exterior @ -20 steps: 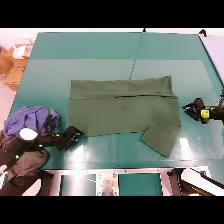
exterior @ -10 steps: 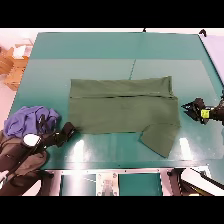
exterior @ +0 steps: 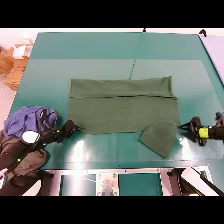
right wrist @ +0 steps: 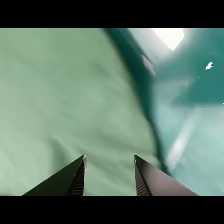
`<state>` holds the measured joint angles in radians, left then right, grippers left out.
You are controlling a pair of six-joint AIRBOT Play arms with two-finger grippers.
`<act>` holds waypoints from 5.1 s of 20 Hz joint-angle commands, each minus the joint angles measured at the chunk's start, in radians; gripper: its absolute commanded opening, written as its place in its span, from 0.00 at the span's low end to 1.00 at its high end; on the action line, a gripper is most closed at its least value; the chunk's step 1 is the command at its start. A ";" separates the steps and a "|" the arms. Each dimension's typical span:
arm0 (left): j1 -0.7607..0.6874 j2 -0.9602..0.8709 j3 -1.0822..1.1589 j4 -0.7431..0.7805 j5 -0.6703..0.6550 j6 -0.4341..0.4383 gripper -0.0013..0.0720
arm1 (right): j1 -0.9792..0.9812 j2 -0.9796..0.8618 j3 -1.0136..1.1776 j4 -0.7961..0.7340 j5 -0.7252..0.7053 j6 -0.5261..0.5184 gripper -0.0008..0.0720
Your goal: Fold the shirts.
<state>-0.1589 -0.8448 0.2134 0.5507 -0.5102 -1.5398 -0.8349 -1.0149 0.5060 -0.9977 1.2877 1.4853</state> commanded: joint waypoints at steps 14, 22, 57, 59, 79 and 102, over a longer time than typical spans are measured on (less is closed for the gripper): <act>0.000 0.001 0.003 -0.002 -0.037 0.016 0.06 | 0.079 -0.097 -0.058 0.028 -0.120 -0.136 0.16; 0.000 0.001 0.099 0.229 -0.288 -0.111 0.05 | 0.079 -0.027 -0.010 -0.133 -0.011 0.029 0.03; 0.029 -1.028 1.544 0.694 -0.543 -0.234 0.05 | 0.505 -0.898 1.260 -0.083 -0.026 0.153 0.04; 0.029 -1.033 1.544 0.655 -0.497 -0.197 0.06 | 0.509 -0.903 1.261 -0.046 -0.078 0.153 0.09; 0.216 -1.032 1.715 0.383 -0.742 -0.179 0.05 | 0.307 -1.138 1.340 0.240 0.270 -0.254 0.83; -0.252 -1.177 1.715 0.311 -0.445 -0.023 0.05 | 0.507 -0.946 1.513 0.190 0.362 -0.270 0.03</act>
<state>-0.2718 -1.9495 1.9278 0.8661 -1.0805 -1.5909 -0.3634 -2.0323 2.0121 -0.8082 1.6424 1.1938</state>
